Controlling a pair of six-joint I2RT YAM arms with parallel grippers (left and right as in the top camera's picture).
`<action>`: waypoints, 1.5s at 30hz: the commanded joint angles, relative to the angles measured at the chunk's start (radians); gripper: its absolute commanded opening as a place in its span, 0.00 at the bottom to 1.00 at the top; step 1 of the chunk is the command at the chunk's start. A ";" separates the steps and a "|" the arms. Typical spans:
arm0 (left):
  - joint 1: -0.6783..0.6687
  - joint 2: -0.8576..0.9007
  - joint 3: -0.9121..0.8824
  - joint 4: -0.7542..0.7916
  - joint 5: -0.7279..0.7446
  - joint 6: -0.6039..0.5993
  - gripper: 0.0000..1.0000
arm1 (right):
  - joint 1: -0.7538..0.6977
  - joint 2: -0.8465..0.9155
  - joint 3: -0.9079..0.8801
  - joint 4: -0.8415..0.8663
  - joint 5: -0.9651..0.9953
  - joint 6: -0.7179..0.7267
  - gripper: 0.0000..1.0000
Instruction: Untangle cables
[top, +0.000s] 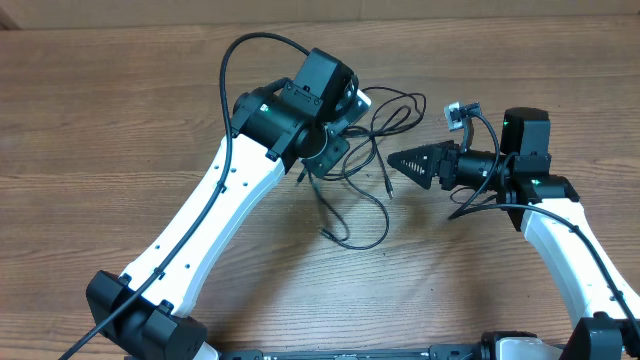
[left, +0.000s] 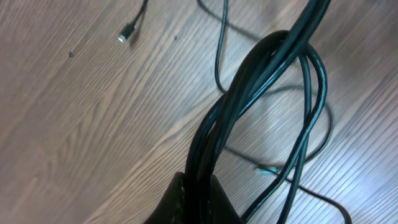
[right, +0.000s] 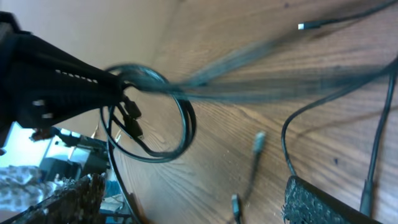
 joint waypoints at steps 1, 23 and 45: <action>-0.002 -0.016 0.019 -0.032 -0.065 0.237 0.04 | -0.001 -0.001 0.007 0.030 -0.028 -0.186 0.91; -0.015 -0.016 0.019 0.188 0.214 0.586 0.04 | 0.000 -0.001 0.007 -0.109 0.047 -0.775 0.81; -0.013 -0.016 0.019 0.169 0.181 0.235 1.00 | 0.000 -0.001 0.007 -0.160 0.045 -0.574 0.04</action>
